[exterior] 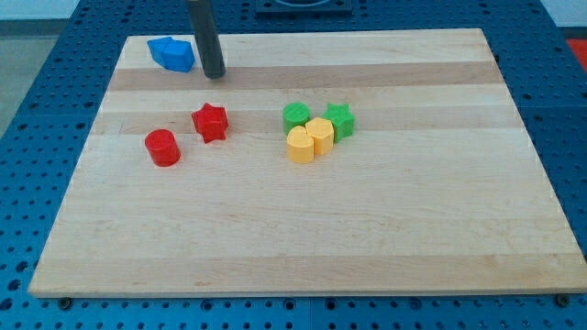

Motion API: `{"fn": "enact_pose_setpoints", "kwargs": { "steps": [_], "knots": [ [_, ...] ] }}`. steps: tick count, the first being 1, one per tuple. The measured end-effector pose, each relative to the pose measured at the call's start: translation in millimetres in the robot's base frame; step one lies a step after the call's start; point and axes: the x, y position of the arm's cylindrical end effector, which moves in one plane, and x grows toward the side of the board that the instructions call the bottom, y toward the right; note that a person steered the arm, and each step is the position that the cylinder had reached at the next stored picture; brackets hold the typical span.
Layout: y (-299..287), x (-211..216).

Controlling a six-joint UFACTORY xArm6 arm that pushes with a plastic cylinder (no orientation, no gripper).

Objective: Separate the heart from the hexagon

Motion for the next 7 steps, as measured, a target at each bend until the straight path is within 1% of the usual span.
{"fn": "enact_pose_setpoints", "kwargs": {
  "steps": [2, 5, 6, 7],
  "knots": [
    [32, 55],
    [97, 143],
    [120, 156],
    [144, 156]
  ]
}}
